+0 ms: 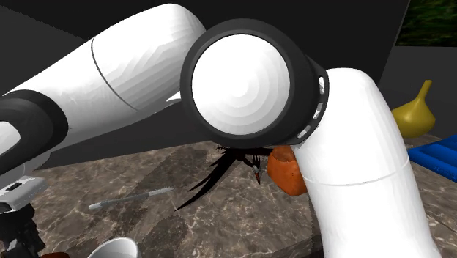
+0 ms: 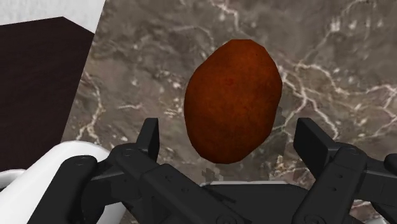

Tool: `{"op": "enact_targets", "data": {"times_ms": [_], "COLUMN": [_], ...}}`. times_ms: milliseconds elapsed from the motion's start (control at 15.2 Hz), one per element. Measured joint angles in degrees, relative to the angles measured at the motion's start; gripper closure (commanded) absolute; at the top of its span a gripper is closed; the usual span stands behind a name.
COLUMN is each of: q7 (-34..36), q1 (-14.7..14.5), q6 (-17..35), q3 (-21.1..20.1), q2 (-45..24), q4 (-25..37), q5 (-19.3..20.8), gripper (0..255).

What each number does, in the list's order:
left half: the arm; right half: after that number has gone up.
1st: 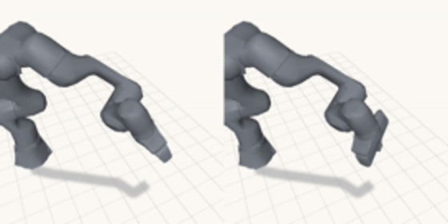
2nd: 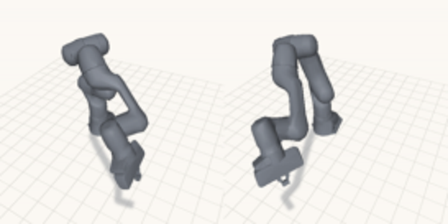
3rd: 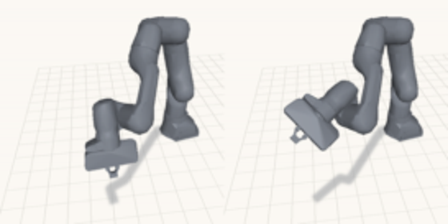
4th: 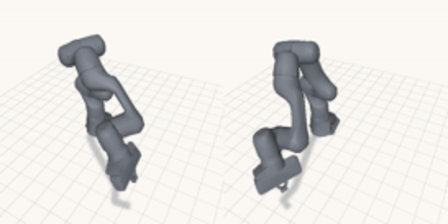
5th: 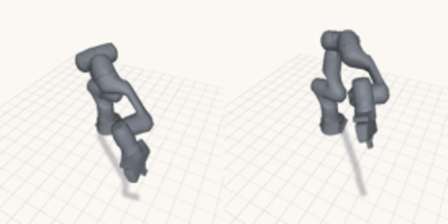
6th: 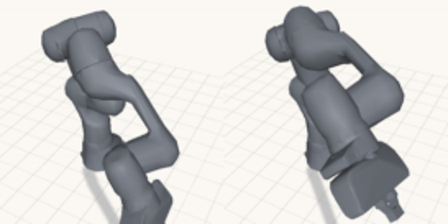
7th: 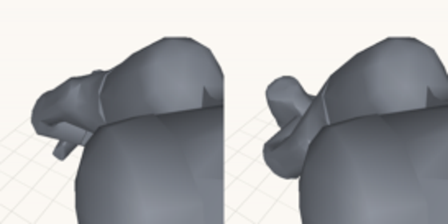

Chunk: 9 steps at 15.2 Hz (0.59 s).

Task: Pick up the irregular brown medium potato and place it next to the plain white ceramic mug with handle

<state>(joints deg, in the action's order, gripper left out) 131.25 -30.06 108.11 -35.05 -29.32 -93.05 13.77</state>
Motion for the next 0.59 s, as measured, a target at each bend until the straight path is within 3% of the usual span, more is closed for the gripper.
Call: {"op": "enact_targets", "data": {"times_ms": [198,594], "q7": [-0.5,-0.5], "q1": [0.0,-0.3], "q6": [-3.6,-4.5], "q3": [-0.4,-0.4], "q2": [1.0,0.8], "q4": [2.9,3.9], "q5": [-0.7,-0.7], "gripper": [0,0]}}
